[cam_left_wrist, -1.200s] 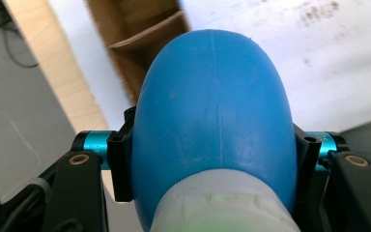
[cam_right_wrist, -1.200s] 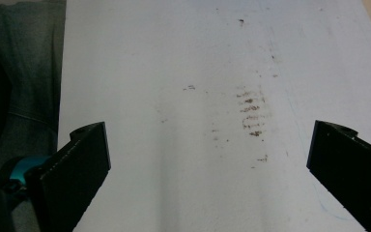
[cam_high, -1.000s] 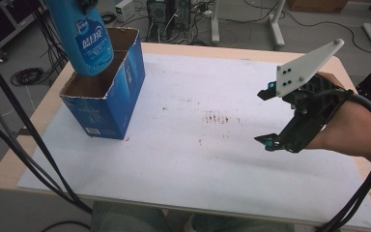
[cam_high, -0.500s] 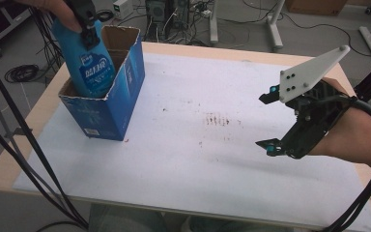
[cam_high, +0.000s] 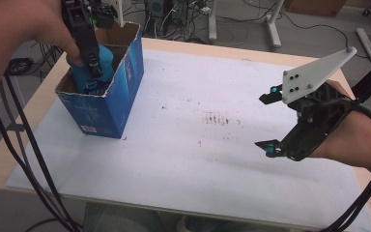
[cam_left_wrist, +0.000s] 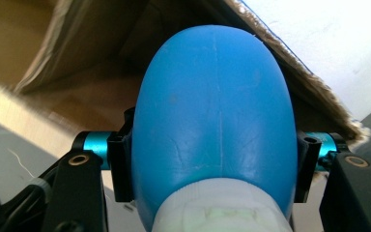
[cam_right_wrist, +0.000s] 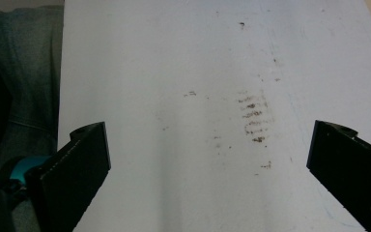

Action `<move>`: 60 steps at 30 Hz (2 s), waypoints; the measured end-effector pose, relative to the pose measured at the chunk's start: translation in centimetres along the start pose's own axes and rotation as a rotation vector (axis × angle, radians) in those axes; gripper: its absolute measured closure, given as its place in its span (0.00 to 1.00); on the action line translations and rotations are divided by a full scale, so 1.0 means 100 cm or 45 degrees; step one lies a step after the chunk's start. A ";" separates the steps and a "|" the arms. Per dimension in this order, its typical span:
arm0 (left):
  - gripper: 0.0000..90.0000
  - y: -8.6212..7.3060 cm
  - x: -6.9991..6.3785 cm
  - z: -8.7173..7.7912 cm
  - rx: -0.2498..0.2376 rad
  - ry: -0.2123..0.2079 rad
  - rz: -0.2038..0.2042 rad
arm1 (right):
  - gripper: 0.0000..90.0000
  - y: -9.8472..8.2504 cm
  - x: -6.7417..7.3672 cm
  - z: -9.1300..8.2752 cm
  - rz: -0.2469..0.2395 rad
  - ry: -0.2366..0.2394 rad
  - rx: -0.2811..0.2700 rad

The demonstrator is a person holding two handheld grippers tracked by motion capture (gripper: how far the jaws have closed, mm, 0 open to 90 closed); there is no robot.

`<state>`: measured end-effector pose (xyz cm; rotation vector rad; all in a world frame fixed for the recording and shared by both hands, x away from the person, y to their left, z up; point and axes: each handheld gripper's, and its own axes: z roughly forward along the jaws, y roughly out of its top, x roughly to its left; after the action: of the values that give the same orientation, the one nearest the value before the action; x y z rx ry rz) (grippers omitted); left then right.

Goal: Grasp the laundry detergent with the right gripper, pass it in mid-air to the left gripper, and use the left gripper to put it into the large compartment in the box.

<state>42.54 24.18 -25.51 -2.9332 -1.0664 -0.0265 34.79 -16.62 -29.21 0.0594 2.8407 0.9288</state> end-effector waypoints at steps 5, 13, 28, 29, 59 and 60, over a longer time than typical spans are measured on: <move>0.42 0.002 0.001 0.016 -0.007 -0.029 0.038 | 0.01 -0.003 0.001 0.001 0.012 -0.002 -0.016; 0.42 0.002 0.004 0.036 -0.001 -0.047 0.084 | 0.01 -0.006 0.001 0.003 0.020 0.000 -0.017; 0.32 0.000 0.009 0.028 -0.052 -0.106 0.040 | 0.01 -0.005 0.000 0.006 0.025 0.003 -0.017; 0.31 0.000 0.008 0.027 -0.051 -0.104 0.033 | 0.01 -0.005 0.000 0.006 0.023 0.004 -0.017; 0.14 0.009 -0.042 -0.059 -0.120 -0.005 0.185 | 0.01 -0.002 -0.016 -0.022 0.003 0.045 -0.071; 0.14 0.011 -0.046 -0.061 -0.120 0.000 0.211 | 0.01 -0.001 -0.016 -0.022 0.001 0.047 -0.067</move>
<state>39.67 20.26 -19.56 -3.0957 -0.8406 -0.0758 36.04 -18.15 -27.29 0.0380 2.8479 1.0140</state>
